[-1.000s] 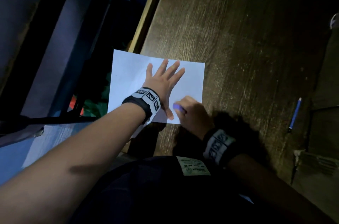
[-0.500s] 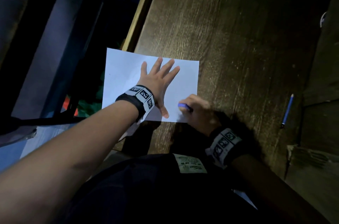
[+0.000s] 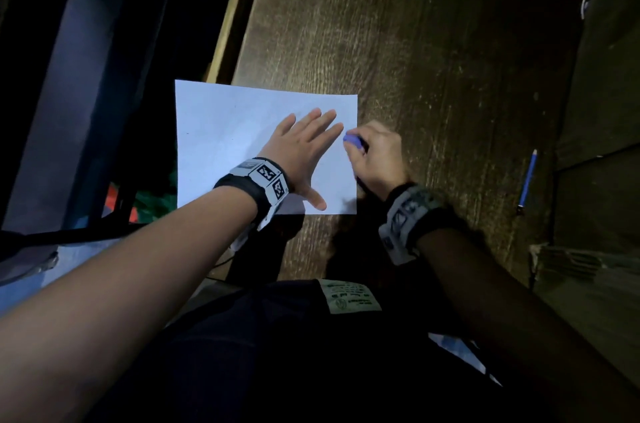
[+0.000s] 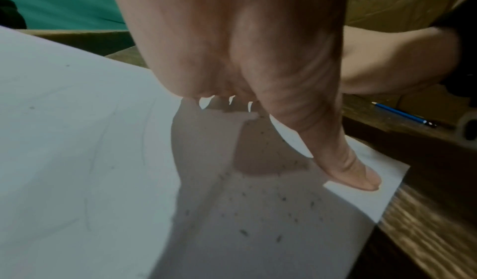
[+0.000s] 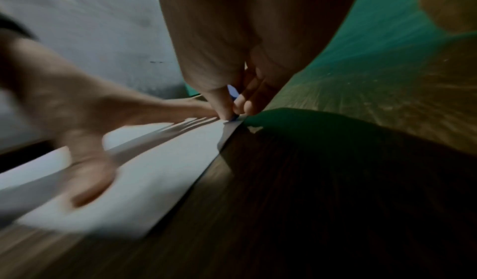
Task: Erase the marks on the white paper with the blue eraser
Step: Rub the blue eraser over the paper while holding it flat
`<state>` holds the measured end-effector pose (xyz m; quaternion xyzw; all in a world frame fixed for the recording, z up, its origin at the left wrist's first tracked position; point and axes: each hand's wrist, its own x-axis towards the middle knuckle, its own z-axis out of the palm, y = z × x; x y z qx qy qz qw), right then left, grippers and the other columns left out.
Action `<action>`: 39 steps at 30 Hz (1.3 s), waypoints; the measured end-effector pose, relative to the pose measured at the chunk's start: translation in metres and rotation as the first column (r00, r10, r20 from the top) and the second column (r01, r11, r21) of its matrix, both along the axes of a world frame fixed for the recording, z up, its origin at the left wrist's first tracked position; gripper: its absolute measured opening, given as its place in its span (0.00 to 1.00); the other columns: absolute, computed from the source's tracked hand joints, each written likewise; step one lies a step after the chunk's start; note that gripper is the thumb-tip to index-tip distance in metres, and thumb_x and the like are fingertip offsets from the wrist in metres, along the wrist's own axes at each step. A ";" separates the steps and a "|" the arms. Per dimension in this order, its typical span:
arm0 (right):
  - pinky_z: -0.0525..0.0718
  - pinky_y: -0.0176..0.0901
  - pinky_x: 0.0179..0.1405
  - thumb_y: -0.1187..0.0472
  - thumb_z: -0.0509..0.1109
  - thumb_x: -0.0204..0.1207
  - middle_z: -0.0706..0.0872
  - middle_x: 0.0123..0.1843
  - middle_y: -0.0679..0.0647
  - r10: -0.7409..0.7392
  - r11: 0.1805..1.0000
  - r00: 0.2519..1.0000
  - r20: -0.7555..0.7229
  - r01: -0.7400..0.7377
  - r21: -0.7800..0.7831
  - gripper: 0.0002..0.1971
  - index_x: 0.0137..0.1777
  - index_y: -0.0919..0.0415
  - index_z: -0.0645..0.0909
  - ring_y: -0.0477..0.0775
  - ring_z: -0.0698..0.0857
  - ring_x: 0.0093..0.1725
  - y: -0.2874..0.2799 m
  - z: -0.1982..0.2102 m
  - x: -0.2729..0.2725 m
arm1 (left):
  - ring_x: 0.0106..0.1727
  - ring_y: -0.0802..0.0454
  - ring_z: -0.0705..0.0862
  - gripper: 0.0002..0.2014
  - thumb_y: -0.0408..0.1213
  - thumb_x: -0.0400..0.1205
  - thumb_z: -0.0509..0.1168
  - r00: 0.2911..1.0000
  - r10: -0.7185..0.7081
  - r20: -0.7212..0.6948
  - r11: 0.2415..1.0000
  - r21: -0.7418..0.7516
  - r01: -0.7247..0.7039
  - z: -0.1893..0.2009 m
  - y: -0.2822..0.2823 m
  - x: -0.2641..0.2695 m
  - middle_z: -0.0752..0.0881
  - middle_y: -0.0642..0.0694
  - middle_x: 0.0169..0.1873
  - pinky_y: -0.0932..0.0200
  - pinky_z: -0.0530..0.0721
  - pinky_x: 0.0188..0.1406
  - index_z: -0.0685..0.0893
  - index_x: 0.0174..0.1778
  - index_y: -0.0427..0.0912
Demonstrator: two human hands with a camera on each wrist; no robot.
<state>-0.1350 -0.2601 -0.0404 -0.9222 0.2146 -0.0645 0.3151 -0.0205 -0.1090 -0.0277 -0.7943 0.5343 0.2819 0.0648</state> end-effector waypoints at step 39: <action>0.85 0.52 0.40 0.66 0.73 0.76 0.84 0.40 0.58 0.082 0.996 0.997 -0.004 -0.082 0.031 0.02 0.43 0.60 0.85 0.61 0.85 0.38 0.055 0.008 -0.027 | 0.89 0.48 0.35 0.82 0.82 0.54 0.73 0.997 0.017 0.076 0.999 0.028 -0.019 -0.015 -0.005 0.003 0.32 0.48 0.89 0.44 0.39 0.87 0.30 0.88 0.42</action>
